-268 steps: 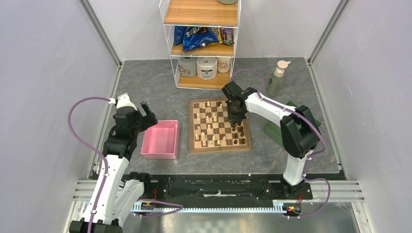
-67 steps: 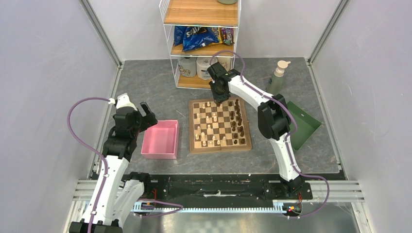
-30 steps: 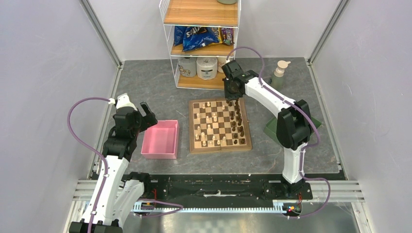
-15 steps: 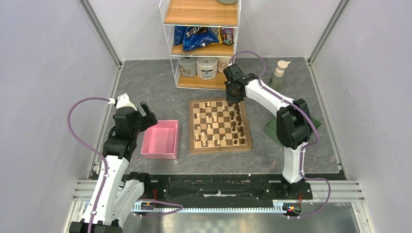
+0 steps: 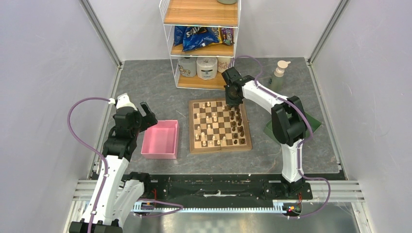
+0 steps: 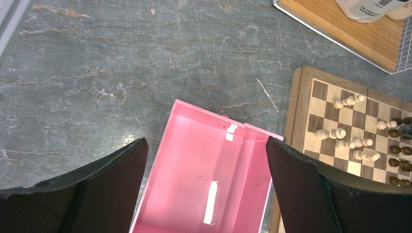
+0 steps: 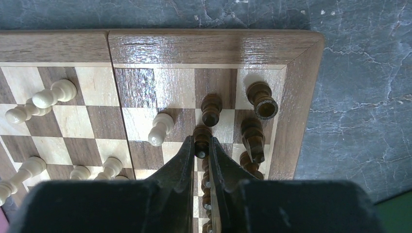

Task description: Set up the chess pieces on the board

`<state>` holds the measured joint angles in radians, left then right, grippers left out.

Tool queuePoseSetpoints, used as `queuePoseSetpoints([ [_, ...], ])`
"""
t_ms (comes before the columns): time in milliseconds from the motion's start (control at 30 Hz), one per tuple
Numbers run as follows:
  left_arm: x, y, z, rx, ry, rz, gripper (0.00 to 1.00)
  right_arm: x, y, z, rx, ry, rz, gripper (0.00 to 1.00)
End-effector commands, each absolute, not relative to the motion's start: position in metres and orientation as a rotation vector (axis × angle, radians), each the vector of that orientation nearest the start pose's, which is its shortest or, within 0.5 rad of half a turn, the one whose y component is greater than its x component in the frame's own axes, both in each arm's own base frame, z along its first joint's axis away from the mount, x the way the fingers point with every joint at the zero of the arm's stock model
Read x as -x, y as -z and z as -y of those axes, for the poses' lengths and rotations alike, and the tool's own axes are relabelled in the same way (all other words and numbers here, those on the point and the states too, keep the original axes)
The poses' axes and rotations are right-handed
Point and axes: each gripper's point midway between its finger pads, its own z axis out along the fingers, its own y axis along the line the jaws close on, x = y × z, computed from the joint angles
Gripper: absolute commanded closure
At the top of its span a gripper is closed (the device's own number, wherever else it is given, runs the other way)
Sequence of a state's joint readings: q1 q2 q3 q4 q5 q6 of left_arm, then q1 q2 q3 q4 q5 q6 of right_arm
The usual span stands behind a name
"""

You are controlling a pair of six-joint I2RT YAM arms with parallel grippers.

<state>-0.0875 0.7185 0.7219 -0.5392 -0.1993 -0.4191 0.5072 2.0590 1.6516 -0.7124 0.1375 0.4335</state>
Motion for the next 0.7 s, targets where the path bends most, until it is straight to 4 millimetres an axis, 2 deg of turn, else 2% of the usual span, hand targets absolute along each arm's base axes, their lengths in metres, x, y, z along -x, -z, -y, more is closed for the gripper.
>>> queuePoseSetpoints([
  [0,-0.268,-0.201,0.006,0.485,0.122,-1.993,0.01,-0.422,-0.067,-0.215,0.045,-0.066,-2.641,0.82],
  [667,-0.267,-0.200,0.006,0.483,0.125,-1.996,0.01,-0.437,-0.058,-0.214,0.047,-0.037,-2.637,0.82],
])
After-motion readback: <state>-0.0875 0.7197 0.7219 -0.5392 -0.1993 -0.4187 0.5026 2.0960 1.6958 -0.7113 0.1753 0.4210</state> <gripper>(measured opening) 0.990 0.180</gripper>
